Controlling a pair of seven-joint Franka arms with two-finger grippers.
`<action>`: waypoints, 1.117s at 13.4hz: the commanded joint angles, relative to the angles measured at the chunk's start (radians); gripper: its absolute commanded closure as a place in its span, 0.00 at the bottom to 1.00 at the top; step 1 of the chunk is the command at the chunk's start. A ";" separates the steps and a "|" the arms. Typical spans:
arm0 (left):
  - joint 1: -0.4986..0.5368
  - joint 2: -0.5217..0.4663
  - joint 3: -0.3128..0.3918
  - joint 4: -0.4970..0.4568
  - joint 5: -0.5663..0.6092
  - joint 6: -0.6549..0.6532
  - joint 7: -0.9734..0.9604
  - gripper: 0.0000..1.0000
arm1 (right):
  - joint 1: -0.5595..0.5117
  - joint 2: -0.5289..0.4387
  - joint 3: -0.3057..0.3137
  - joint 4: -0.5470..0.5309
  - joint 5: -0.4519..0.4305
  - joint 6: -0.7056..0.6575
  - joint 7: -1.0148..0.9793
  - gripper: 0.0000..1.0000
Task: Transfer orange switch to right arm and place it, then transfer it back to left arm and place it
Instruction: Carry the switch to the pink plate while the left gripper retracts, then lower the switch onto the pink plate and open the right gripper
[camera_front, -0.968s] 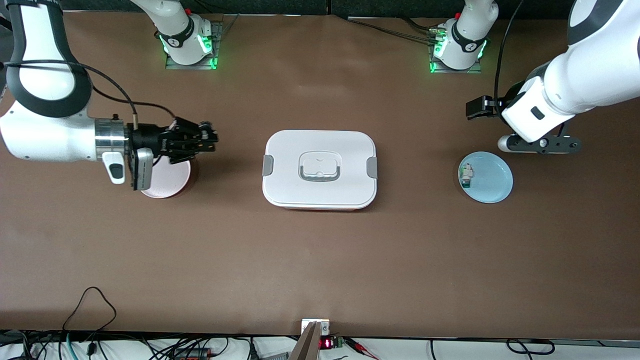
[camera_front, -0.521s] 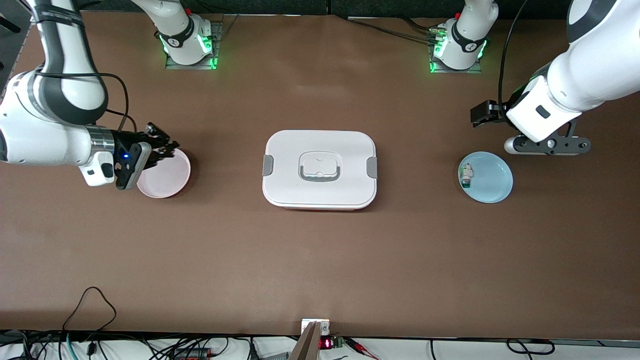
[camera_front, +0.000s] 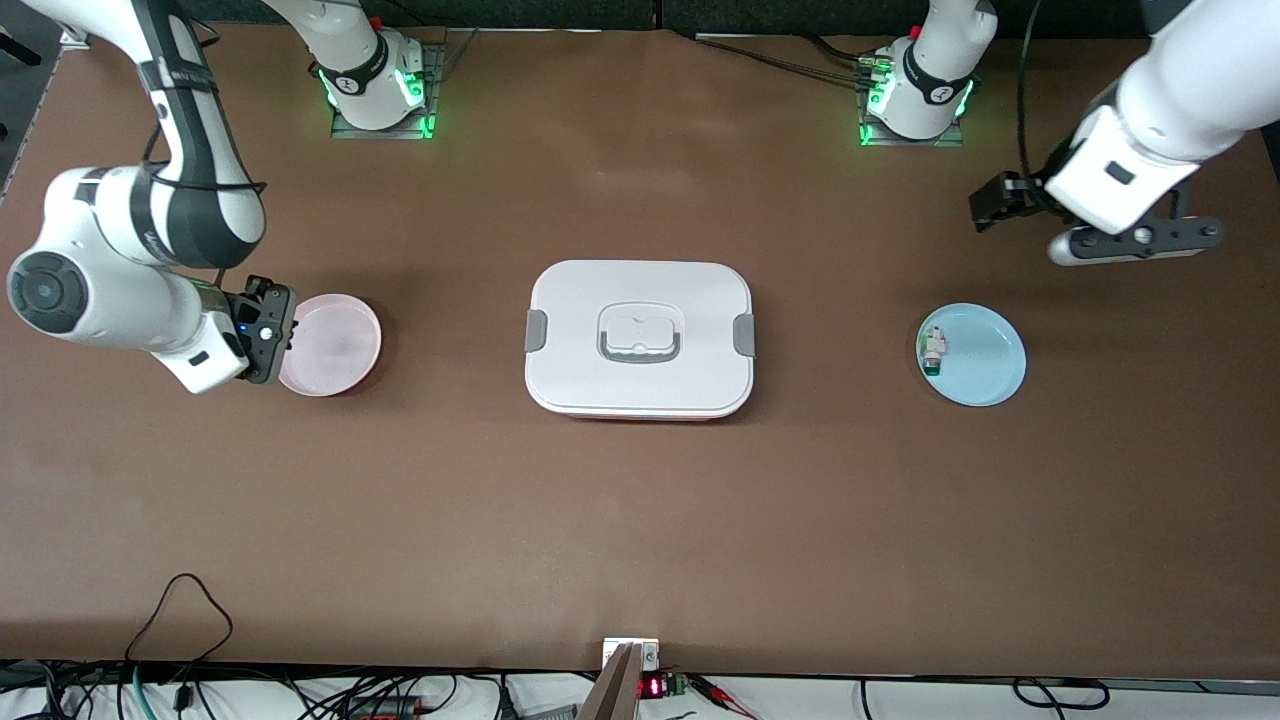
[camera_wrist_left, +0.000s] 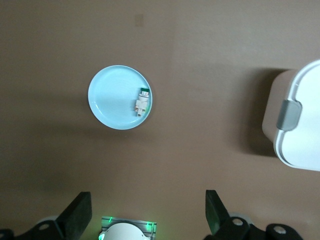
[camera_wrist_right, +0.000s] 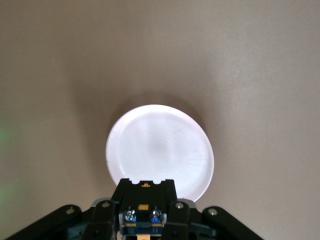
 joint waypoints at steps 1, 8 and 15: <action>0.011 0.007 0.016 0.001 0.001 0.018 0.021 0.00 | -0.021 -0.014 0.011 -0.130 -0.021 0.159 -0.087 0.72; -0.018 0.041 0.045 0.053 -0.026 0.029 0.002 0.00 | -0.033 -0.020 0.011 -0.385 -0.027 0.476 -0.093 0.72; -0.060 0.049 0.125 0.055 -0.101 0.086 0.019 0.00 | -0.033 0.018 0.011 -0.439 -0.049 0.635 -0.093 0.71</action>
